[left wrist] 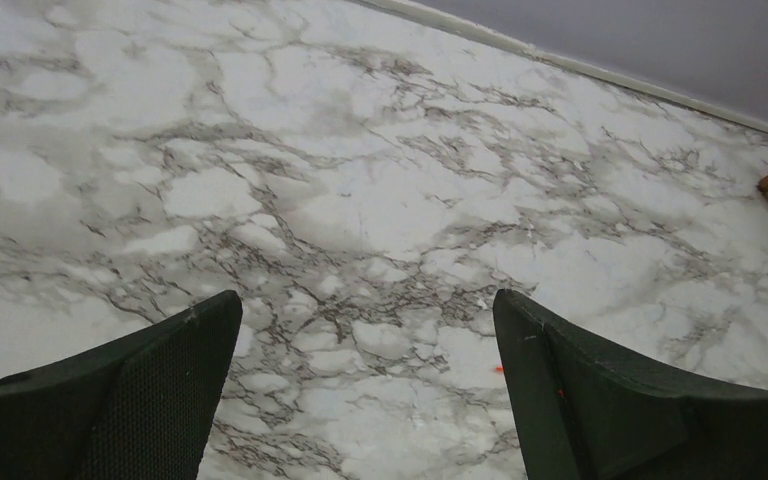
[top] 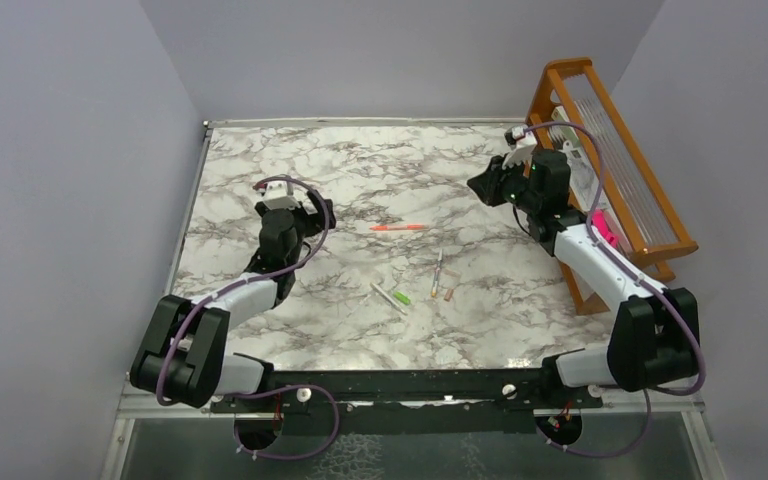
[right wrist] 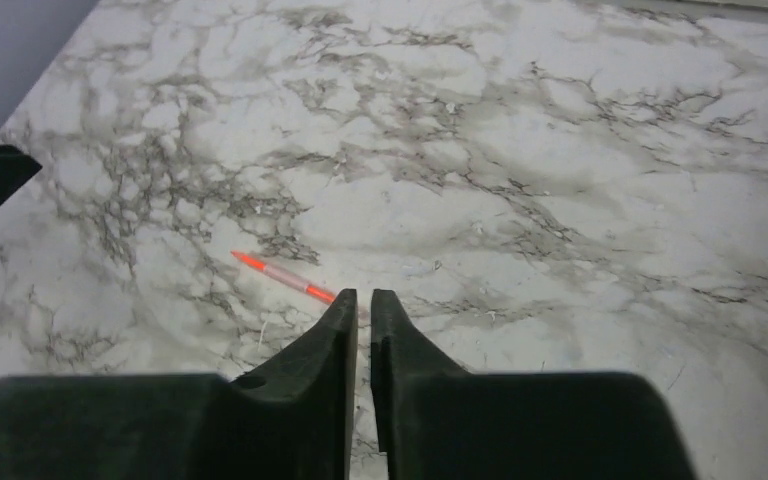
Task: Insert the pens into the pen caps
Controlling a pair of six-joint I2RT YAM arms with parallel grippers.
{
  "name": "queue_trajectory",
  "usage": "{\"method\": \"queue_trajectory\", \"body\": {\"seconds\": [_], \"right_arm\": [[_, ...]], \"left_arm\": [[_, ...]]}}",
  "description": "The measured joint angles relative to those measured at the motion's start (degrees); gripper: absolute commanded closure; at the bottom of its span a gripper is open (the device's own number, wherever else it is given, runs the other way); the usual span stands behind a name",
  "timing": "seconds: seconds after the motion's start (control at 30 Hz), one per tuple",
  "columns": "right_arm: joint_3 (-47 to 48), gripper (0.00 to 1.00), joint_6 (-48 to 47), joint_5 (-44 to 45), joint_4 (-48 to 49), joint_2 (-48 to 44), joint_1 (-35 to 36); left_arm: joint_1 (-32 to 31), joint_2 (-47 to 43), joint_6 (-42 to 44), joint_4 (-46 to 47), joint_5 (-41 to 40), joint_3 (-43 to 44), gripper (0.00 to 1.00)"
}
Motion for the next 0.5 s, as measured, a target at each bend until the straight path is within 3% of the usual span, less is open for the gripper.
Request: {"method": "queue_trajectory", "body": {"seconds": [0.07,0.1,0.13,0.27,0.33,0.5], "right_arm": [[0.39,0.98,0.68,-3.43,-0.09,1.22,0.04],[0.57,0.98,0.61,-4.76,-0.11,1.95,0.31],[0.61,0.91,0.31,-5.27,-0.37,2.43,0.81],[0.07,0.36,-3.21,-1.29,-1.64,0.90,7.34],[-1.14,0.23,-4.81,1.88,-1.31,-1.84,11.17],[-2.58,0.31,-6.49,9.53,2.16,-5.33,13.16]], "left_arm": [[0.11,-0.33,-4.17,-2.67,1.05,0.07,0.01],[0.37,-0.52,-6.64,-4.13,1.92,0.15,0.06],[0.70,-0.72,-9.09,-5.27,2.89,0.15,0.14],[2.34,-1.42,-16.31,-7.85,5.79,0.15,0.19],[2.80,-1.60,-17.90,-8.59,6.36,0.15,0.20],[2.82,-1.55,-19.87,-11.58,7.30,0.63,0.21]]}}
